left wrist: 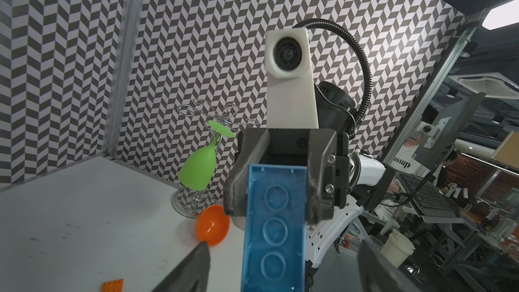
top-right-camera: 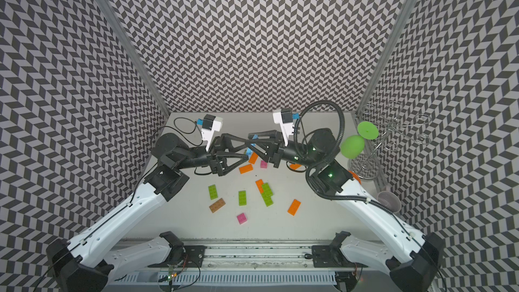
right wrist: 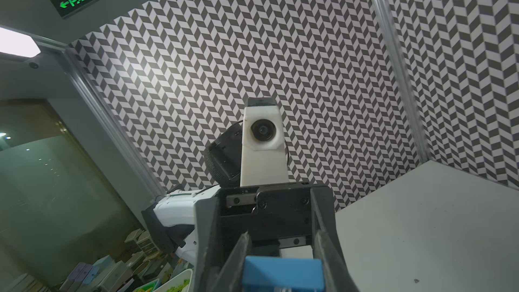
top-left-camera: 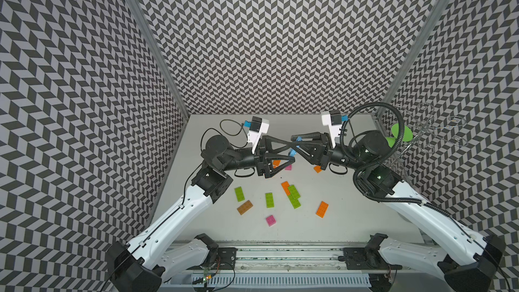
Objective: Assemble a small pinwheel with lego
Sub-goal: Place the lego brick at the center of the board.
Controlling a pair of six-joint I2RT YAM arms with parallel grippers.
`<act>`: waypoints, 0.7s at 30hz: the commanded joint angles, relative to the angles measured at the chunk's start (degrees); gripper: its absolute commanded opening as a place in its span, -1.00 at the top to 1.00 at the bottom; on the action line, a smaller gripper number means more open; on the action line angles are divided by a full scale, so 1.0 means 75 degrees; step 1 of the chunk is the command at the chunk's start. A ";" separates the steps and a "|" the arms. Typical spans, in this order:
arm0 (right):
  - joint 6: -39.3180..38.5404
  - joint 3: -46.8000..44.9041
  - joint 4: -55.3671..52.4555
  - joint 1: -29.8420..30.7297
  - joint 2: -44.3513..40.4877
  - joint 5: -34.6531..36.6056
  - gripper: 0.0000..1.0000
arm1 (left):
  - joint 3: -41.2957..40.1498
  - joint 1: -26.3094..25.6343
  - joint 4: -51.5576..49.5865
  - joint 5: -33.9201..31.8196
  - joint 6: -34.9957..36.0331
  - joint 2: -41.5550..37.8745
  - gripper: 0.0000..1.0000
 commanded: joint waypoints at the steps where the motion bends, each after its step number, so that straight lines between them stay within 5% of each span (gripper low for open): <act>1: -0.1602 0.0718 -0.1772 0.0003 -0.0244 0.2274 0.97 | -0.0076 0.0105 -0.1748 -0.1414 0.1066 -0.0549 -0.99; 4: -0.2793 0.0589 -0.2677 -0.0015 -0.0012 0.3992 1.00 | -0.0310 0.0381 -0.2889 -0.2683 0.1442 -0.0905 -0.99; 6: -0.4550 -0.0278 -0.2392 -0.0009 -0.0016 0.3914 1.00 | -0.0550 0.0649 -0.3291 -0.3221 0.1395 -0.1092 -0.99; 9: -0.6656 -0.0754 -0.2771 -0.0009 0.0126 0.3923 1.00 | -0.0959 0.1216 -0.3456 -0.3222 0.1290 -0.1384 -0.99; 14: -1.0256 -0.0231 -0.5490 0.0011 0.1314 0.4398 1.00 | -0.1138 0.2030 -0.3734 -0.2880 0.1303 -0.1641 -0.99; 21: -1.2075 0.0372 -0.7219 0.0038 0.2927 0.5110 1.00 | -0.1126 0.2831 -0.4050 -0.2654 0.1576 -0.1743 -0.99</act>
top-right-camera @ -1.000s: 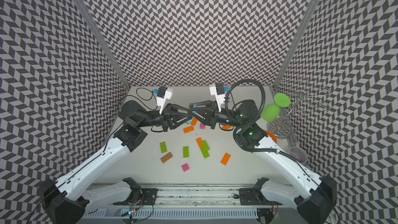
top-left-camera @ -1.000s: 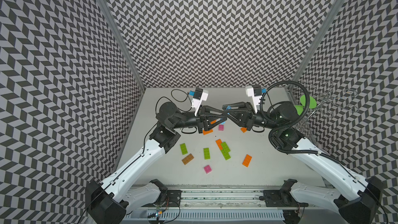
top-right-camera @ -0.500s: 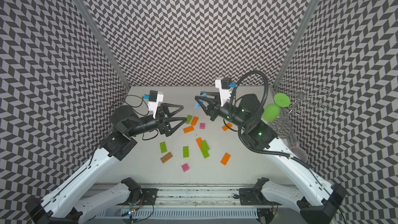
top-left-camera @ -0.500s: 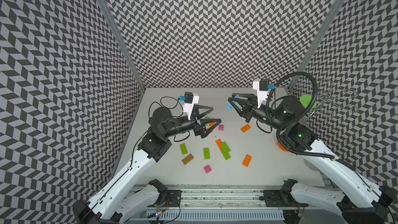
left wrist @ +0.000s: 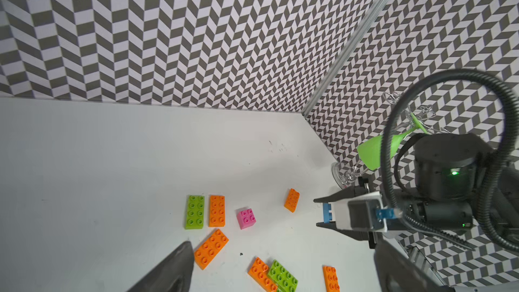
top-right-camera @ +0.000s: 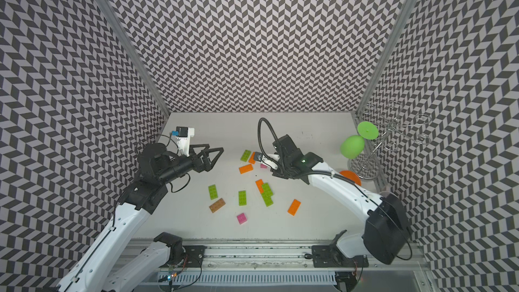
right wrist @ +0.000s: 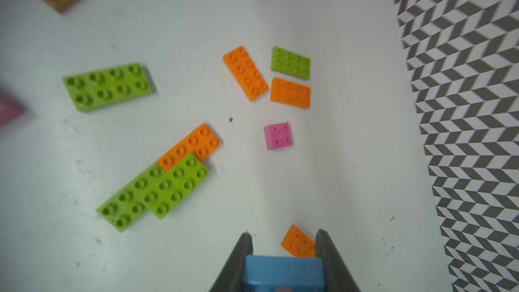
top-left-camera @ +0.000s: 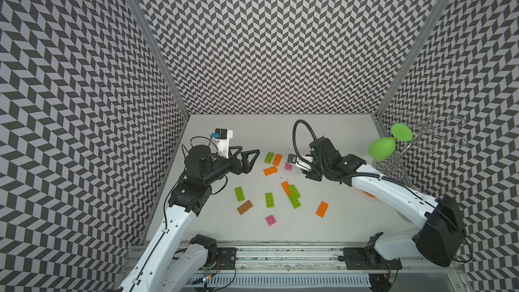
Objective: Assemble a small pinwheel with lego
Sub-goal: Place the lego brick at the center of the board.
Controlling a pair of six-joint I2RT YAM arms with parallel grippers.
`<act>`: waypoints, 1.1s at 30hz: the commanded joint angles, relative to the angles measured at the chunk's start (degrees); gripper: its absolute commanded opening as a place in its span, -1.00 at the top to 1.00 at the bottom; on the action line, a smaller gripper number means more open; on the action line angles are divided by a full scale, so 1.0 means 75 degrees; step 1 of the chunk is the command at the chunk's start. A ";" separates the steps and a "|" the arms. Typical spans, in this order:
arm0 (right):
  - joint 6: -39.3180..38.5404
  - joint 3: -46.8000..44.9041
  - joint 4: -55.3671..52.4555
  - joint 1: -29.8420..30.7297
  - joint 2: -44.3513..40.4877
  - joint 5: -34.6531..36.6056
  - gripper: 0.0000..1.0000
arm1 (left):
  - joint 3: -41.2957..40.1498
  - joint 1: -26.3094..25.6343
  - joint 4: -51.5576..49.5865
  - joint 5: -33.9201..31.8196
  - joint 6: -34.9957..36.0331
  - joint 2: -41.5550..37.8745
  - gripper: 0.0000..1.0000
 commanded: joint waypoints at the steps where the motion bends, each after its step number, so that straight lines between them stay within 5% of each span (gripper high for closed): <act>1: -0.1948 0.0152 -0.0971 0.0047 0.0509 0.0368 1.00 | 0.0064 0.0313 -0.0219 0.0203 0.0220 -0.0114 -0.99; 8: -0.2493 0.0004 -0.0988 0.0120 0.1737 0.0343 1.00 | 0.0029 0.0627 -0.0131 0.0634 0.0177 -0.0103 -0.94; 25: -0.2109 -0.0530 -0.0491 0.0398 0.2634 -0.0141 1.00 | -0.0114 0.0841 0.0063 0.1090 0.0109 -0.0020 -0.85; 33: -0.1923 -0.0702 -0.0434 0.0398 0.2673 -0.0238 0.36 | -0.0212 0.0876 0.0062 0.1155 0.0114 -0.0067 -0.85</act>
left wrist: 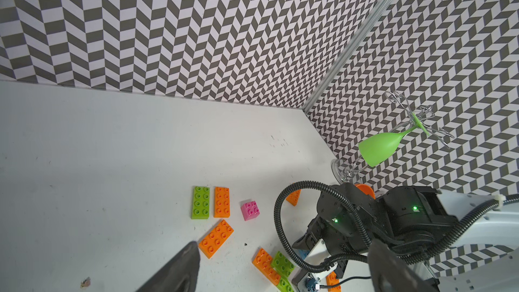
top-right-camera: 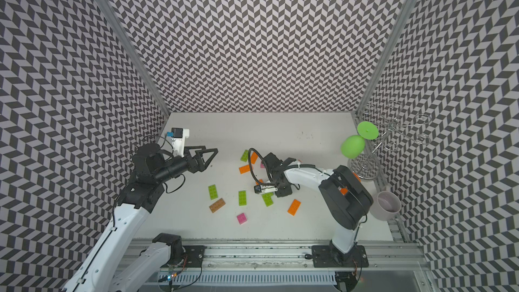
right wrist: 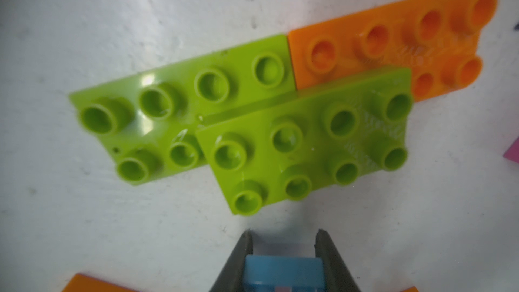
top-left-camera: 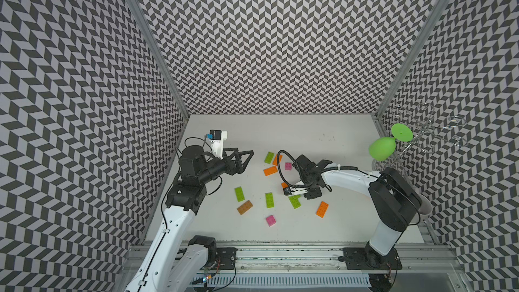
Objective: Assemble a small pinwheel with lego
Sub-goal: Place the lego brick at the center of the board, then pick up the lego brick from the center of the board.
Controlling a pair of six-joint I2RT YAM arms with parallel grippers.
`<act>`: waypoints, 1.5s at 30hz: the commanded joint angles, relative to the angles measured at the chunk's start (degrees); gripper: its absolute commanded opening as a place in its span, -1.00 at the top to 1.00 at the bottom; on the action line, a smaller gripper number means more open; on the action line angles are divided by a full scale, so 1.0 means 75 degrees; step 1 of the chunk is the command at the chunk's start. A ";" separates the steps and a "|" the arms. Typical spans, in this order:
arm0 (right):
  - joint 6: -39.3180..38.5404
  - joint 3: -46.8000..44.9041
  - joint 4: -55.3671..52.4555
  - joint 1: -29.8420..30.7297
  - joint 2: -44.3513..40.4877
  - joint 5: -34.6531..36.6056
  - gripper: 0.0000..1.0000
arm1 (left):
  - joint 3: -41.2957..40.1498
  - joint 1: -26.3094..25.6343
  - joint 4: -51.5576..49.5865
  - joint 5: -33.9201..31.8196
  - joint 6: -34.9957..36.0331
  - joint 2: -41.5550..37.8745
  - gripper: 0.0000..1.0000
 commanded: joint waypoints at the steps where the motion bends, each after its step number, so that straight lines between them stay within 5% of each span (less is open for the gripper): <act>1: 0.0082 -0.0244 0.0204 0.0044 0.0196 -0.0397 0.30 | -0.0044 0.0065 0.0167 0.0148 0.0059 -0.0058 -0.85; 4: 0.0082 -0.0175 0.0193 0.0037 0.0154 -0.0436 0.08 | -0.0044 0.0070 0.0166 0.0159 0.0065 -0.0061 -0.84; 12: 0.0263 0.0193 0.0152 0.0010 -0.0530 -0.0683 0.00 | -0.0079 0.0117 0.0180 0.0241 0.0005 -0.0045 -0.84; 16: 0.1162 0.0367 0.0279 -0.0001 -0.1545 -0.0466 -0.17 | -0.0056 0.0146 0.0177 0.0197 -0.0017 0.0029 -0.85; 19: 0.3475 0.0085 0.1283 -0.0001 -0.2464 0.0065 -0.47 | -0.0065 0.0142 0.0171 0.0024 -0.0067 0.0148 -0.89; 22: 0.7188 -0.0024 0.2051 -0.0013 -0.3056 0.1031 -0.91 | -0.0044 0.0134 0.0063 -0.0415 -0.0095 0.0374 -0.93; 24: 0.9844 0.0009 0.1826 -0.0036 -0.3143 0.1461 -1.00 | -0.0011 0.0057 -0.0065 -0.0719 -0.0118 0.0621 -0.98; 28: 1.1518 -0.0078 0.1575 -0.0028 -0.3223 -0.0289 -0.99 | 0.0027 -0.0653 -0.0326 -0.1725 -0.0120 0.1106 -0.99; 32: 1.2440 -0.1765 0.2927 -0.0025 -0.4164 -0.1008 -1.00 | -0.0331 -0.1955 -0.0235 -0.3045 -0.0701 0.1193 -0.99; 38: 1.3009 -0.2877 0.3323 -0.0025 -0.5305 -0.1072 -1.00 | -0.1430 -0.3091 0.0911 -0.3513 -0.1896 0.0846 -0.99; 43: 1.2479 -0.1882 0.1803 -0.0045 -0.4384 -0.1331 -1.00 | -0.1673 -0.3438 0.1190 -0.3458 -0.2414 0.1784 -0.99; 45: 1.2264 -0.1087 0.0780 -0.0048 -0.3437 -0.1400 -0.80 | -0.1518 -0.3428 0.1221 -0.3391 -0.2379 0.2122 -0.99</act>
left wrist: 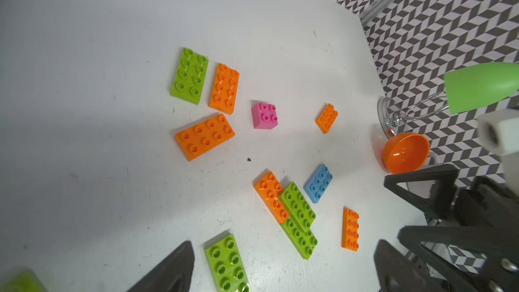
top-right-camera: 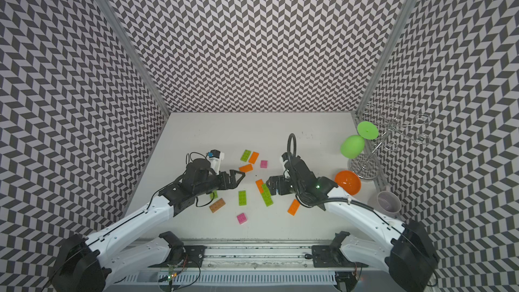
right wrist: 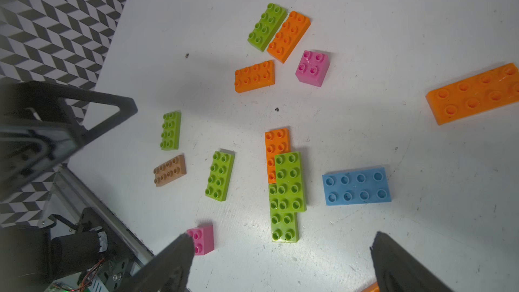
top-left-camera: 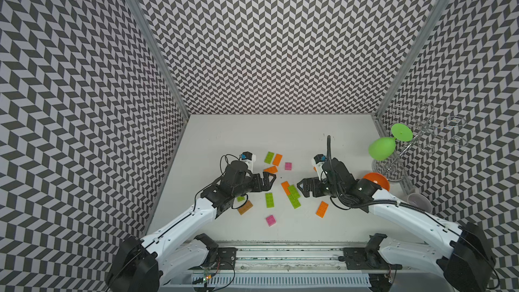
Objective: Assemble a small pinwheel with lego
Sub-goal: Pick up the lego brick from the center of the board.
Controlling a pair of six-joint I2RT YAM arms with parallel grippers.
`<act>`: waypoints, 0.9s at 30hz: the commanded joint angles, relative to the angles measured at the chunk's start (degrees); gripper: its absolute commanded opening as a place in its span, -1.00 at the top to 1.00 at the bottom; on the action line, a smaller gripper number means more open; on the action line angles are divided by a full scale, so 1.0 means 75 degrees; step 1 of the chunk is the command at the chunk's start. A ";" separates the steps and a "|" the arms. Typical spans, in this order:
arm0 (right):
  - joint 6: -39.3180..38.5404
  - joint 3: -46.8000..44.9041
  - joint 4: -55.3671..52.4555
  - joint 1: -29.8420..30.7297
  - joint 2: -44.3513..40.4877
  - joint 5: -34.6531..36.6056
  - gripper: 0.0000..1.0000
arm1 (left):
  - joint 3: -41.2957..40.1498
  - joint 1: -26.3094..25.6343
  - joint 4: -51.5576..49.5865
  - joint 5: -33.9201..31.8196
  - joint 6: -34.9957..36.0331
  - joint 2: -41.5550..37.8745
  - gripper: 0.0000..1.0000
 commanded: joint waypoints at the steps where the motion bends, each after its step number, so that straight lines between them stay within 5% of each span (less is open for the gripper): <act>1: -0.0243 0.1238 -0.1522 -0.0007 0.1376 -0.0133 -0.70 | 0.0215 -0.0020 0.0365 -0.0187 -0.0272 0.0379 -0.99; 5: -0.0615 0.2500 -0.2904 0.0004 0.2844 -0.0092 -0.16 | -0.0015 0.0136 0.0725 -0.0422 -0.0189 0.0052 -0.99; 10: -0.0945 0.3245 -0.3330 0.0007 0.3848 0.0252 0.13 | -0.0656 0.1281 0.1462 0.0650 -0.0331 -0.0503 -0.99; 16: -0.1076 0.3602 -0.3448 -0.0007 0.4626 0.0560 0.22 | -0.0724 0.2103 0.1245 0.1366 -0.0306 -0.0433 -0.99; 27: -0.1124 0.3612 -0.3551 -0.0042 0.5070 0.0734 0.64 | -0.0612 0.2166 0.1173 0.1507 0.0039 -0.0271 -0.99</act>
